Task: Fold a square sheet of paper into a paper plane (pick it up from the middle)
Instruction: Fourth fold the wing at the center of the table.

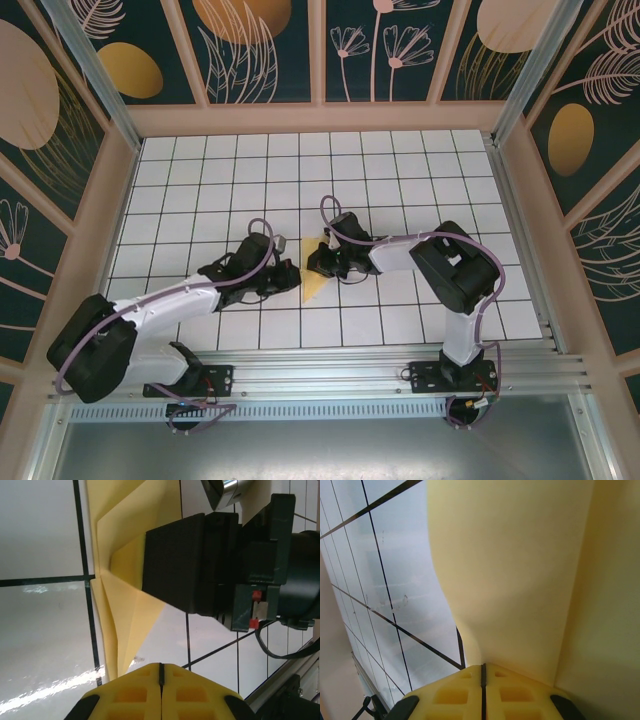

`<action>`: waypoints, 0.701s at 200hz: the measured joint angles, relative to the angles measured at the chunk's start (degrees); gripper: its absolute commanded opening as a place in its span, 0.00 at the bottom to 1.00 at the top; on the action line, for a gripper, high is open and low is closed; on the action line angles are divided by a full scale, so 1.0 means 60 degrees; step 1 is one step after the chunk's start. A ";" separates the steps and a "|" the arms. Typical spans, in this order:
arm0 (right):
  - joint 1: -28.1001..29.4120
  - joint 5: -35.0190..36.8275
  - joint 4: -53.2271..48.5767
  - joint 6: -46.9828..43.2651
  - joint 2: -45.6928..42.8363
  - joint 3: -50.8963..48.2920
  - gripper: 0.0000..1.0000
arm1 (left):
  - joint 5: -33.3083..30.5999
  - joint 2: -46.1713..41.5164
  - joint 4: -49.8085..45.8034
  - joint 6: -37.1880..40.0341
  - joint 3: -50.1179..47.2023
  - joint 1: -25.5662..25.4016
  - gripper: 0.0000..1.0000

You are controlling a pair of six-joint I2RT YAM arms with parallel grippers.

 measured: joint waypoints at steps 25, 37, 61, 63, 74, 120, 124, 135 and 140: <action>0.0000 0.0000 0.0000 0.0004 0.0000 0.0000 0.10 | 0.0084 0.0769 0.0725 -0.0138 0.0084 0.0000 0.06; -0.0004 0.0000 0.0000 0.0000 0.0000 0.0000 0.10 | 0.0091 0.1042 0.0998 -0.0208 0.0084 0.0000 0.06; -0.0004 0.0000 0.0000 0.0004 0.0000 0.0000 0.10 | 0.0091 0.1399 0.1410 -0.0306 0.0084 0.0000 0.05; -0.0004 0.0000 0.0000 0.0004 0.0000 0.0000 0.10 | 0.0098 0.1424 0.1439 -0.0306 0.0084 0.0000 0.05; -0.0004 0.0000 0.0000 0.0004 0.0000 0.0000 0.10 | 0.0127 0.1603 0.1657 -0.0310 0.0084 0.0000 0.05; -0.0004 -0.0004 0.0004 0.0007 0.0000 0.0000 0.10 | 0.0353 0.2280 0.2062 -0.0306 0.0084 0.0000 0.04; -0.0004 -0.0004 0.0004 0.0007 0.0000 0.0000 0.10 | 0.0364 0.2324 0.2084 -0.0306 0.0084 0.0000 0.04; -0.0004 -0.0004 0.0004 0.0007 0.0011 0.0000 0.10 | 0.0379 0.2419 0.2135 -0.0302 0.0084 0.0000 0.04; -0.0004 -0.0007 0.0004 0.0007 0.0011 0.0000 0.10 | 0.0393 0.2463 0.2160 -0.0302 0.0084 0.0000 0.04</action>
